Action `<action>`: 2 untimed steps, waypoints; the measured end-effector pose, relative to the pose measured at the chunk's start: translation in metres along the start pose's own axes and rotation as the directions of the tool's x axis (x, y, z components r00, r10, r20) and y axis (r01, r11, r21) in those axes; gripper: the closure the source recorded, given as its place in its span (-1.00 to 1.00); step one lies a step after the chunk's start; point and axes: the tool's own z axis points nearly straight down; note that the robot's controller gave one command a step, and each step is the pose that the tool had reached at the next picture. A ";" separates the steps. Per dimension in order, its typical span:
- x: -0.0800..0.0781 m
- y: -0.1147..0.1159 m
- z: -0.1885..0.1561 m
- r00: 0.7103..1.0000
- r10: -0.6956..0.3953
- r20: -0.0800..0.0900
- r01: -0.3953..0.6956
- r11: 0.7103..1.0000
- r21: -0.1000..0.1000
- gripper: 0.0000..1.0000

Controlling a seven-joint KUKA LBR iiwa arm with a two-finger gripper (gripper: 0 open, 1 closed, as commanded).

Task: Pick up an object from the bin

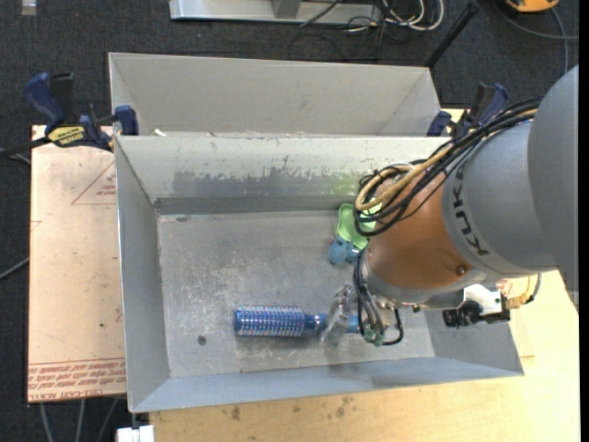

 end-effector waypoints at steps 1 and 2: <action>0.000 0.009 -0.133 1.000 -0.008 0.009 0.008 1.000 -0.005 1.00; -0.030 0.028 -0.081 0.968 -0.253 0.000 0.253 0.968 0.000 1.00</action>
Offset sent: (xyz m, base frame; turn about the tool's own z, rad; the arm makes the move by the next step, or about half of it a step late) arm 0.0018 0.0070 0.1293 -0.0045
